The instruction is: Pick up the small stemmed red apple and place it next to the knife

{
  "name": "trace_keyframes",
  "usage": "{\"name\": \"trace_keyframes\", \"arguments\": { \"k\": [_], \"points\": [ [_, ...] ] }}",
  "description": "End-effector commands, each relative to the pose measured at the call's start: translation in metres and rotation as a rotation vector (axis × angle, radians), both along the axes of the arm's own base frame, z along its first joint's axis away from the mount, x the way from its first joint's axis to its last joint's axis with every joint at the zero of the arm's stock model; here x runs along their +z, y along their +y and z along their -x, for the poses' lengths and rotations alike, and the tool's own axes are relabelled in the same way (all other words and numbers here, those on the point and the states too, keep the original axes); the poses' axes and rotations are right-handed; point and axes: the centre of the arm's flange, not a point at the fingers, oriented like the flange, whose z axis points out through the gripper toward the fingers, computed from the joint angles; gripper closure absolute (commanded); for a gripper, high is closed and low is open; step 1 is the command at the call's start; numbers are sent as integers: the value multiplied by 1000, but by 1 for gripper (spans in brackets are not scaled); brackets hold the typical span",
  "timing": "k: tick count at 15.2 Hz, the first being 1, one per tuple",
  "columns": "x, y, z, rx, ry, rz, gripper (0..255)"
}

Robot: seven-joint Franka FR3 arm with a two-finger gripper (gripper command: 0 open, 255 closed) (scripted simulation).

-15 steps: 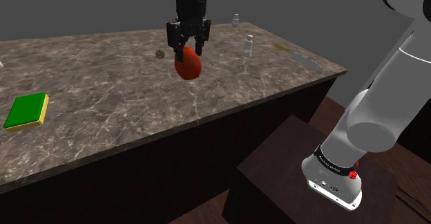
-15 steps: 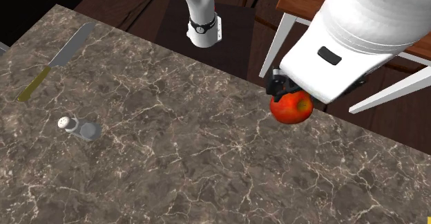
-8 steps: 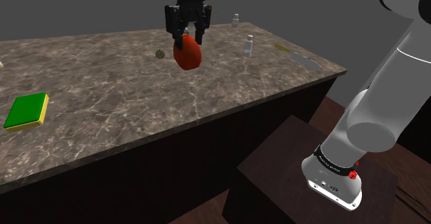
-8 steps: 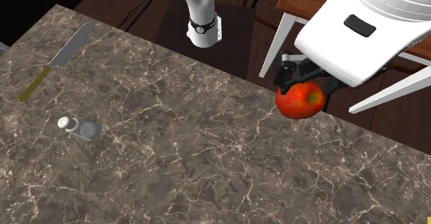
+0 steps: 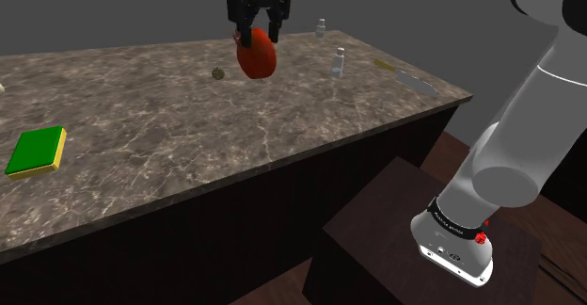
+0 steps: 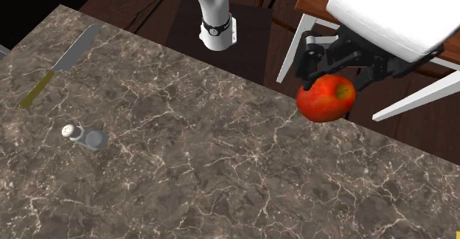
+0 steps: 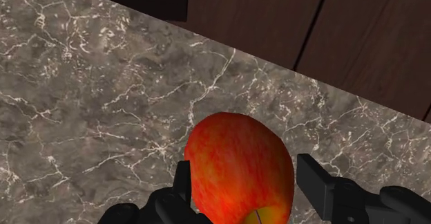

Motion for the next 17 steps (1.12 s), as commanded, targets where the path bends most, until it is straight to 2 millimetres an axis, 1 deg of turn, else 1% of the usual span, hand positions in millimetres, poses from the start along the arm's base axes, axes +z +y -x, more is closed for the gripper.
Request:
{"name": "trace_keyframes", "arguments": {
  "k": [1,17],
  "points": [
    [1,-20,-1,1,0,0,255],
    [2,-231,-7,1,0,0,255]
  ]
}}
